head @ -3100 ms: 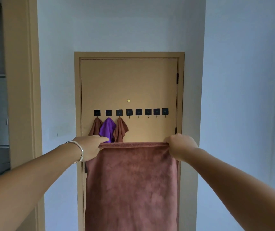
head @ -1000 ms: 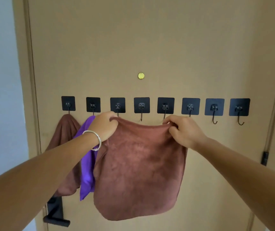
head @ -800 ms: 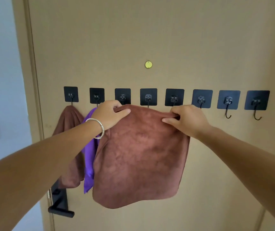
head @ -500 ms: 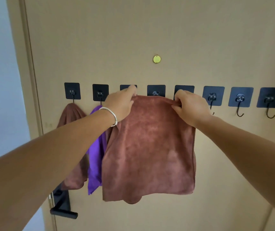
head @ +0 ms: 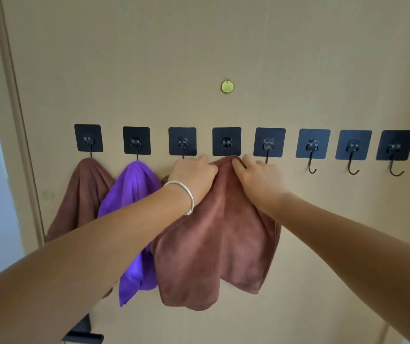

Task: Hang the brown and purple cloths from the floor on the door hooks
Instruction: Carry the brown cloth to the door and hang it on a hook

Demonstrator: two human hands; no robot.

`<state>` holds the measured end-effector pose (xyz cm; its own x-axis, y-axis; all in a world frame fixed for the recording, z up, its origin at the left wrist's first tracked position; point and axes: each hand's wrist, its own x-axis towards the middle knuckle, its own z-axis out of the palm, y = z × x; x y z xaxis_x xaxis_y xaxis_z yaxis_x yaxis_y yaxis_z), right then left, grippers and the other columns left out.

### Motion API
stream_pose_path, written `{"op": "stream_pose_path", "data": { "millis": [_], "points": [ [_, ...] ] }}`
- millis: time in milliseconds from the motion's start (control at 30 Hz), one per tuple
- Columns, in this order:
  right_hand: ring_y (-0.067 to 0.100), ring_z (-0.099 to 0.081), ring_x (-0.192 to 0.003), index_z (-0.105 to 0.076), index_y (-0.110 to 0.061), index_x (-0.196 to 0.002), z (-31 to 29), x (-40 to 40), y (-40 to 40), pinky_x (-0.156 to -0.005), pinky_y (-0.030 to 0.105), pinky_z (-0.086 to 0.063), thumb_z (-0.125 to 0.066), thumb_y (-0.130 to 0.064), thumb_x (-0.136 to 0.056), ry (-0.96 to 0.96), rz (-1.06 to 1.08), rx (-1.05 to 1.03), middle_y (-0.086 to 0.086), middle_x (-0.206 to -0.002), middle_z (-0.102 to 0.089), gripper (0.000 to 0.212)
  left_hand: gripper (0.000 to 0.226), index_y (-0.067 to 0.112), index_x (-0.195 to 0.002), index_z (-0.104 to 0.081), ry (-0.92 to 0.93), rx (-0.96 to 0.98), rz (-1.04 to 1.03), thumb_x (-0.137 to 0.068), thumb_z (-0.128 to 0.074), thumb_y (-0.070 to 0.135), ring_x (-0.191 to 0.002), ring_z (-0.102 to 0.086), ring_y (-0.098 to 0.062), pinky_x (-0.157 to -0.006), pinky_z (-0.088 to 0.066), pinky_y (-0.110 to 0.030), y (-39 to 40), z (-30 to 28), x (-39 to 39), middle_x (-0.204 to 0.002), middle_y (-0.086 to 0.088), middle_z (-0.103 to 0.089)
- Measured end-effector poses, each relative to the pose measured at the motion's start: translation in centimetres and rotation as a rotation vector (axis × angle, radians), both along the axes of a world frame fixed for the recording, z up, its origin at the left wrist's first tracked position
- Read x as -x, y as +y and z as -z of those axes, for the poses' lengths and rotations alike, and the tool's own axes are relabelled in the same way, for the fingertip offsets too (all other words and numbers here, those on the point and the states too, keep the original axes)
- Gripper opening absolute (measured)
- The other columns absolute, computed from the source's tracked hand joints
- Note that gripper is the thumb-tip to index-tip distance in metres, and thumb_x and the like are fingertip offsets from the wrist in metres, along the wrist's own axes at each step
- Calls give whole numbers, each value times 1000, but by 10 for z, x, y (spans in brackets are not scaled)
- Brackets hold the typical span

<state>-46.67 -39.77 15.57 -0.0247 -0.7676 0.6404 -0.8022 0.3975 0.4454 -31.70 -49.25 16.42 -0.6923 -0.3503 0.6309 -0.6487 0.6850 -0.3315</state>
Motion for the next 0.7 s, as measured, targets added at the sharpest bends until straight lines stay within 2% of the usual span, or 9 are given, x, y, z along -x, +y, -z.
{"op": "stream_pose_path", "data": {
  "millis": [67,133,200,300,367,467,567,600,700],
  "points": [
    [29,-62,-84,-38,-11,-138,15,-4,-1,-54,34,-32,-54,-13,-86,-64,2,-32,8,-114,-50,54,25,24,-99,-58,21,-163,43,-92,-38,10,-80,-61,-29,-71,-41,-37,9,15,6,-93,-4,-59],
    [29,-62,-82,-33,-14,-143,29,-5,-2,-54,33,-32,-65,-17,-79,-190,-31,-38,6,-111,-50,72,18,22,-89,-52,84,-406,96,-89,-41,9,-88,-64,-31,-70,-41,-35,12,30,10,-92,-5,-65],
    [29,-60,-85,-36,-19,-143,39,-3,-2,-57,32,-34,-64,-22,-80,-282,-96,5,4,-108,-51,68,17,22,-89,-55,98,-495,103,-90,-42,10,-94,-62,-32,-72,-43,-35,13,40,11,-98,-8,-64],
    [31,-55,-88,-59,-18,-123,46,5,2,-68,36,-41,-61,-23,-87,-202,-187,109,7,-100,-56,37,28,16,-111,-62,-29,-313,26,-92,-42,13,-105,-54,-30,-78,-44,-40,19,53,15,-113,-7,-54],
    [31,-55,-83,-65,-17,-115,50,9,4,-69,38,-43,-62,-24,-88,-176,-236,165,8,-93,-57,28,35,17,-121,-60,-131,-172,-30,-92,-42,20,-110,-47,-29,-84,-40,-42,22,60,17,-119,-7,-50],
    [27,-56,-90,-52,-22,-130,55,8,4,-72,35,-46,-48,-30,-96,-357,-272,28,5,-100,-58,36,45,20,-131,-54,-262,-42,-82,-93,-36,35,-113,-39,-29,-91,-32,-46,22,68,12,-129,-8,-46],
    [23,-58,-96,-42,-35,-134,59,3,11,-83,39,-49,-23,-48,-95,-676,-377,-74,-1,-107,-60,45,50,19,-133,-52,-387,-45,-158,-89,-41,42,-115,-37,-29,-92,-31,-48,28,75,-1,-130,-9,-43],
    [23,-58,-96,-39,-39,-134,63,3,12,-84,40,-49,-20,-50,-94,-712,-417,-86,-2,-109,-61,46,49,18,-131,-53,-426,-60,-178,-87,-47,39,-116,-37,-30,-94,-32,-47,30,75,-5,-130,-8,-43],
    [26,-59,-99,-33,-36,-138,71,10,16,-80,39,-51,-32,-39,-97,-582,-401,-111,-1,-118,-57,41,35,15,-121,-59,-459,-83,-208,-86,-55,17,-116,-41,-30,-91,-38,-42,34,56,-15,-126,-8,-47]
  ]
}}
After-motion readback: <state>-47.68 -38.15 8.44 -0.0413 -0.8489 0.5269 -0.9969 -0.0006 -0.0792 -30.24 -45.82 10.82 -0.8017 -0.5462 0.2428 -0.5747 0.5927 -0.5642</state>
